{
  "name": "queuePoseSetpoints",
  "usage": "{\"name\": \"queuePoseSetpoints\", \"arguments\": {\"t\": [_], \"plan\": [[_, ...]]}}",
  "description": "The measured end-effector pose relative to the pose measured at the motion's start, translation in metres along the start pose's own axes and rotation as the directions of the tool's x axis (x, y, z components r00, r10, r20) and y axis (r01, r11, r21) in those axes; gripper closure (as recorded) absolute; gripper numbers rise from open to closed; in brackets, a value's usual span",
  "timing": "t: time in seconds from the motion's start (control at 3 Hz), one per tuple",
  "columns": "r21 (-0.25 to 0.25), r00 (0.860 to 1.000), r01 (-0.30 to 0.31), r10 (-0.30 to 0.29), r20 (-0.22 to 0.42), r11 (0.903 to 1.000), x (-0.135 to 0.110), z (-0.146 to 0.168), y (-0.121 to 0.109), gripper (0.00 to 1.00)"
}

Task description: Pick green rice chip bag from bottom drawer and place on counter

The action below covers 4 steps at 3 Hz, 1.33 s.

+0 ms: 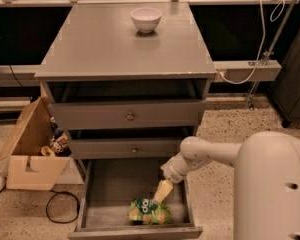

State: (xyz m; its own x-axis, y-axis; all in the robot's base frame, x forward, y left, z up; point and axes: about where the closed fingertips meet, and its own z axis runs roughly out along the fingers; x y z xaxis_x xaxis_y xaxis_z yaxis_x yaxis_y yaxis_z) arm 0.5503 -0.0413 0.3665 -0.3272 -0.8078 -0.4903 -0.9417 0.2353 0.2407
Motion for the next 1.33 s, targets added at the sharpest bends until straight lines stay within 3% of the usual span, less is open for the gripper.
{"name": "queuePoseSetpoints", "arguments": {"t": [0.33, 0.67, 1.33], "plan": [[-0.046, 1.0, -0.007, 0.006, -0.016, 0.9989, 0.02, 0.048, -0.003, 0.0], [-0.049, 1.0, -0.017, 0.016, -0.024, 0.9987, 0.023, 0.061, -0.009, 0.0], [-0.061, 0.998, -0.019, 0.022, 0.058, 0.998, 0.034, 0.119, -0.039, 0.0]]}}
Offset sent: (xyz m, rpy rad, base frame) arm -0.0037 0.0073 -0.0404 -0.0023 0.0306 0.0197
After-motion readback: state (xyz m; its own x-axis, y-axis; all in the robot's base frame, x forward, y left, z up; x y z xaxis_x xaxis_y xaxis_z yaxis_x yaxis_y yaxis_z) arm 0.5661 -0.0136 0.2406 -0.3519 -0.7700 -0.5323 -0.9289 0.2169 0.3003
